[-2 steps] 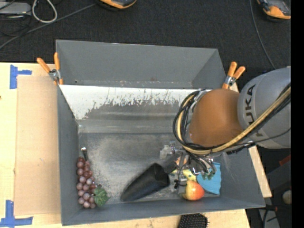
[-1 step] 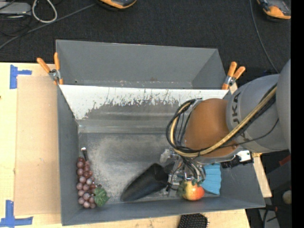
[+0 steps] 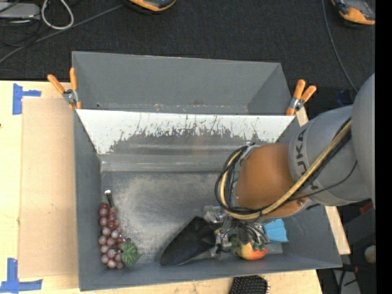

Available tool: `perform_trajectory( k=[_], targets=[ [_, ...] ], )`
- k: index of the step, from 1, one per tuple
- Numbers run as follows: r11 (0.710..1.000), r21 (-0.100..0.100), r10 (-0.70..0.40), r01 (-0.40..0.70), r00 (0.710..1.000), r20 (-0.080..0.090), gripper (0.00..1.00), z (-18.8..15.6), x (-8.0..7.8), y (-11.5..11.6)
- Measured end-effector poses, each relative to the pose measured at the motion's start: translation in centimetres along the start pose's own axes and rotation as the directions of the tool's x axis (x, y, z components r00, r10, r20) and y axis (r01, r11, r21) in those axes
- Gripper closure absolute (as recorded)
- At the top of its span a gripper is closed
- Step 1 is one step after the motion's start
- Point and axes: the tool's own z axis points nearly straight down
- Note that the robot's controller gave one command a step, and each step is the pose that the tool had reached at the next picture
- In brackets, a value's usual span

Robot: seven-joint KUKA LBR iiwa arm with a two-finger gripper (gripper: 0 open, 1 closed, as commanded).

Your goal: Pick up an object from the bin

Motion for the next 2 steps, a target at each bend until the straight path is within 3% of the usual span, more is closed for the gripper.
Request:
perform_trajectory(
  k=[2],
  targets=[
    [1.000, 0.000, 0.001, -0.001, 1.000, 0.000, 1.00, 0.00, 0.01, 0.00]
  ],
)
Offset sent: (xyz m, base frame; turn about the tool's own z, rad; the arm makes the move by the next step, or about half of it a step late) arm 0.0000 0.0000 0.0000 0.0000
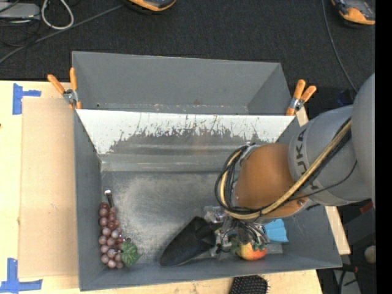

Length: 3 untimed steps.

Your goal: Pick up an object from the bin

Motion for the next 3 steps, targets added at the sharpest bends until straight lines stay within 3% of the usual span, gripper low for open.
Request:
perform_trajectory(
  k=[1, 2, 3],
  targets=[
    [1.000, 0.000, 0.000, 0.000, 1.000, 0.000, 1.00, 0.0, 0.0, 0.0],
    [0.999, -0.001, 0.037, -0.037, 0.999, -0.002, 1.00, -10.1, -0.6, 0.0],
    [0.999, -0.001, 0.037, -0.037, 0.999, -0.002, 1.00, -10.1, -0.6, 0.0]
  ],
)
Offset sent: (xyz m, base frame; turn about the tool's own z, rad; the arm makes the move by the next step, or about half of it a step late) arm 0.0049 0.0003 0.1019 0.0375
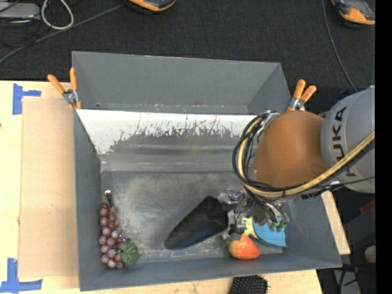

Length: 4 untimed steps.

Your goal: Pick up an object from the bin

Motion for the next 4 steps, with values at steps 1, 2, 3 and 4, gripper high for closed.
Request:
perform_trajectory(
  k=[1, 2, 3, 4],
  targets=[
    [0.999, 0.000, -0.044, 0.044, 0.999, 0.004, 1.00, 6.0, -1.0, 1.4],
    [0.941, -0.001, 0.338, -0.338, 0.941, 0.005, 1.00, 10.3, -0.4, 2.6],
    [0.941, -0.001, 0.338, -0.338, 0.941, 0.005, 1.00, 10.3, -0.4, 2.6],
    [0.941, -0.001, 0.338, -0.338, 0.941, 0.005, 1.00, 10.3, -0.4, 2.6]
  ],
)
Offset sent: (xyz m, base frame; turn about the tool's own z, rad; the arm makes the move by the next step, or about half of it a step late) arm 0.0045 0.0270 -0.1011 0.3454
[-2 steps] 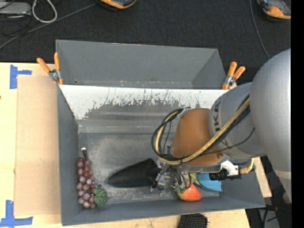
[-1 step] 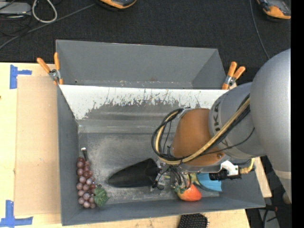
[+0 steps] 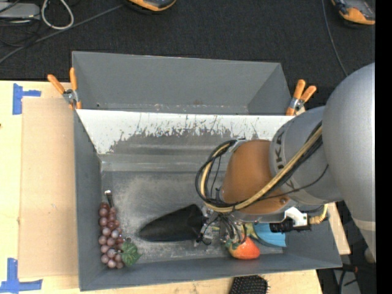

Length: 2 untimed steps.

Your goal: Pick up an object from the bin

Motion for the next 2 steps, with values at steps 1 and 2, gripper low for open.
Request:
perform_trajectory(
  k=[1, 2],
  targets=[
    [1.000, 0.000, 0.000, 0.000, 1.000, 0.000, 1.00, 0.00, 0.00, 0.00],
    [1.000, 0.000, 0.000, 0.000, 1.000, 0.000, 1.00, 0.00, 0.00, 0.00]
  ],
)
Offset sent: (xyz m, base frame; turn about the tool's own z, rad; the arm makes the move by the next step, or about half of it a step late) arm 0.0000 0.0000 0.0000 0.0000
